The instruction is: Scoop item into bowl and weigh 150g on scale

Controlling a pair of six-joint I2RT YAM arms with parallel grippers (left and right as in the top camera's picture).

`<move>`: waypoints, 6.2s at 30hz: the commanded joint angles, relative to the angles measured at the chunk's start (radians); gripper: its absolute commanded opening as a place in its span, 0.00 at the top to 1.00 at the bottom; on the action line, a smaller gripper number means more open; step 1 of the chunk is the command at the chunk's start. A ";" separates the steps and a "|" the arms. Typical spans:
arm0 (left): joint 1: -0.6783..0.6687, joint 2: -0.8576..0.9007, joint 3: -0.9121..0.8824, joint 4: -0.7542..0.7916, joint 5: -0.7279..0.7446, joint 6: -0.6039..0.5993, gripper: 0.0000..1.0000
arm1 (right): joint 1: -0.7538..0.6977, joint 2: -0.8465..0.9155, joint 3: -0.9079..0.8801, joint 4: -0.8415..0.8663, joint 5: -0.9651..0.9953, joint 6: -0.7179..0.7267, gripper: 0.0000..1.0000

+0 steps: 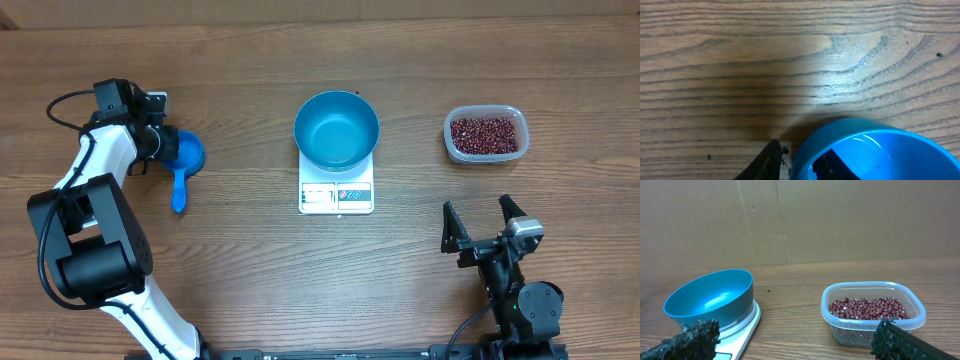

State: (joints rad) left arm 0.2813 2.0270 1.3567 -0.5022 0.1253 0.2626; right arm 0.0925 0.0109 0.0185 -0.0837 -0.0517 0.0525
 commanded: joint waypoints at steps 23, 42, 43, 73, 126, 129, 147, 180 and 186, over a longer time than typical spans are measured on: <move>-0.008 -0.177 0.245 -0.350 0.198 -0.627 0.96 | 0.005 -0.008 -0.011 0.003 0.006 0.004 0.00; -0.027 -0.525 0.243 -0.639 0.283 -0.921 0.96 | 0.005 -0.008 -0.011 0.003 0.005 0.005 0.00; -0.027 -0.525 0.243 -0.640 0.283 -0.921 0.96 | 0.005 -0.008 -0.011 0.003 0.005 0.004 0.00; -0.028 -0.524 0.243 -0.636 0.282 -0.974 0.96 | 0.005 0.457 0.651 -0.434 -0.352 0.138 0.00; -0.559 -0.367 0.232 -0.543 0.043 -1.442 0.96 | 0.345 1.482 1.212 -0.147 -0.551 0.759 0.58; -0.570 -0.367 0.232 -0.544 0.040 -1.463 0.96 | 0.345 1.482 1.212 -0.150 -0.551 0.760 0.63; -0.584 -0.367 0.232 -0.540 0.095 -1.509 0.96 | 0.346 1.486 1.212 -0.157 -0.525 0.797 0.73; -0.509 -0.367 0.233 -0.524 0.135 -1.297 0.00 | 0.142 1.416 1.215 -0.185 -0.562 0.716 0.96; -0.558 -0.367 0.233 -0.430 0.220 -0.893 0.93 | -0.206 1.260 1.313 -0.474 -0.634 0.523 0.96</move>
State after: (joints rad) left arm -0.2298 1.6581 1.5829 -0.9344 0.3016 -0.8433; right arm -0.0025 1.3605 1.2507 -0.5087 -0.6205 0.6918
